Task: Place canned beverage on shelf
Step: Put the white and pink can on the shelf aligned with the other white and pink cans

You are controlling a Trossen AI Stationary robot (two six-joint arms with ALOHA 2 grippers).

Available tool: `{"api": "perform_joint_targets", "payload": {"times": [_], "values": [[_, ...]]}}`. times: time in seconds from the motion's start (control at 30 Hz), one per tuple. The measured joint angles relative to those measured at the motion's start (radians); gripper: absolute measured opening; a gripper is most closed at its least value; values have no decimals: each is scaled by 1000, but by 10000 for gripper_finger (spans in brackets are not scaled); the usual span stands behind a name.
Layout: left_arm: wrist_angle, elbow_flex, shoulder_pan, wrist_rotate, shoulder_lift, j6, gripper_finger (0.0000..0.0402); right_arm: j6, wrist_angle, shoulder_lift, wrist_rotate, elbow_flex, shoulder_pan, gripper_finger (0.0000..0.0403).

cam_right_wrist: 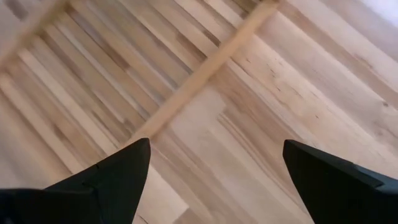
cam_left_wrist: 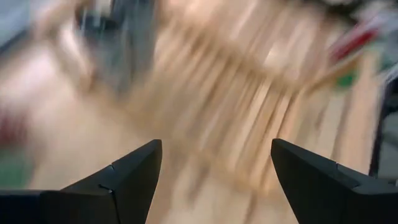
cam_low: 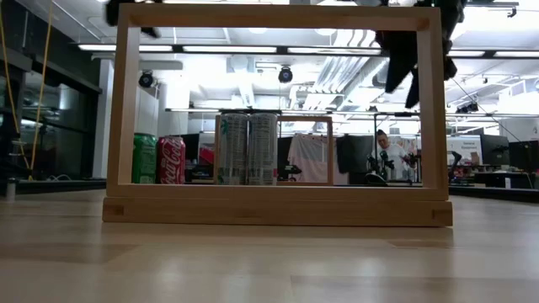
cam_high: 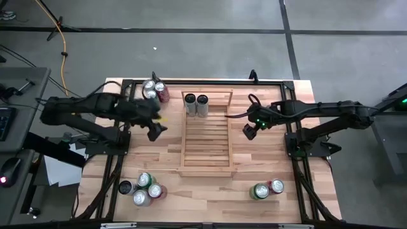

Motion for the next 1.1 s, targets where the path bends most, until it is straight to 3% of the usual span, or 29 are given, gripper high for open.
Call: {"api": "perform_joint_targets", "payload": {"times": [0.1, 0.2, 0.47, 0.6, 0.7, 0.8, 1.1], "values": [[-243, 124, -73, 73, 108, -212, 294, 19, 3, 0, -1, -24, 1, 353], [-362, 199, -197, 114, 175, -411, 294, 16, 6, 0, -3, -33, 9, 353], [-368, 245, -599, 133, 258, -1066, 294, -78, 89, 0, -2, -35, 10, 353], [-367, 245, -757, 188, 305, -1312, 294, -115, 144, 0, -2, -35, 10, 353], [-366, 245, -836, 204, 341, -1357, 294, -125, 168, 0, -2, -35, 9, 353], [-368, 245, -883, 204, 368, -1307, 294, -125, 176, 0, -2, -35, 7, 353], [-373, 209, -931, 209, 407, -1322, 294, -114, 178, 0, 33, -35, 7, 353]]}}
